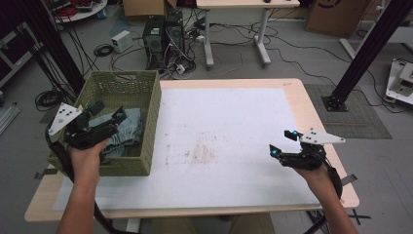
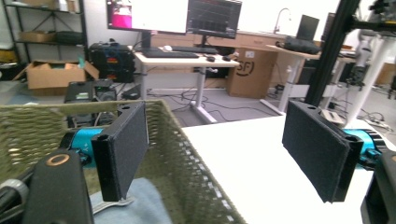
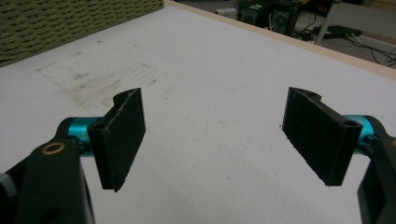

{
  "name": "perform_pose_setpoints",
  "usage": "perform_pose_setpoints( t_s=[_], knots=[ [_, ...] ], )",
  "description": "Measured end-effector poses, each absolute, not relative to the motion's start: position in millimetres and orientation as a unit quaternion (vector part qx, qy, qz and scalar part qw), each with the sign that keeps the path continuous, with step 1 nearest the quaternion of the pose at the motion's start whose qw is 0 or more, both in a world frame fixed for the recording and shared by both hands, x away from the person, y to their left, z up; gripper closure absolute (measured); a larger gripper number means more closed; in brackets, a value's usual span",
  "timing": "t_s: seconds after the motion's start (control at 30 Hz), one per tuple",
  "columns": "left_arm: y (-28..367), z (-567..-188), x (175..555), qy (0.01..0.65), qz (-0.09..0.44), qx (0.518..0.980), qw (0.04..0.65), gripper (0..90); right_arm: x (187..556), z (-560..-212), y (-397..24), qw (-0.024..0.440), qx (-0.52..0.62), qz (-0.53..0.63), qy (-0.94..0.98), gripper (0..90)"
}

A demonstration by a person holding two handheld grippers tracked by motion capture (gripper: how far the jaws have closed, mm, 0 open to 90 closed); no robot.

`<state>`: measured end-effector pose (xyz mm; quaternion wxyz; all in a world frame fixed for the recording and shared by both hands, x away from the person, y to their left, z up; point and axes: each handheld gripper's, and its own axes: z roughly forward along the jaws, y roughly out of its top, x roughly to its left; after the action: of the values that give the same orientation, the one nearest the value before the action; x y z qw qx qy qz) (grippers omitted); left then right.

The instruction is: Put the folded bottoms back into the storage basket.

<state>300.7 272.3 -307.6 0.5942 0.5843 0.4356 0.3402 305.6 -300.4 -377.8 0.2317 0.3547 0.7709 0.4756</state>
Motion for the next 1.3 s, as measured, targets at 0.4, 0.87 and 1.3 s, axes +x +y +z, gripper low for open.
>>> perform_pose_setpoints(
  t_s=[0.4,0.87,1.3],
  knots=[
    [228.6,-313.8,299.1,0.385,0.334,0.623,0.593,22.6,303.8,-379.1,-304.2,0.231,0.364,0.478,0.765,21.7],
    [171.7,-324.7,299.1,0.329,0.299,0.658,0.608,22.6,304.1,-384.9,-301.7,0.225,0.365,0.479,0.766,21.7],
    [133.6,-351.5,297.5,0.309,0.279,0.67,0.614,22.7,304.5,-389.4,-297.9,0.222,0.362,0.478,0.768,21.7]
  ],
)
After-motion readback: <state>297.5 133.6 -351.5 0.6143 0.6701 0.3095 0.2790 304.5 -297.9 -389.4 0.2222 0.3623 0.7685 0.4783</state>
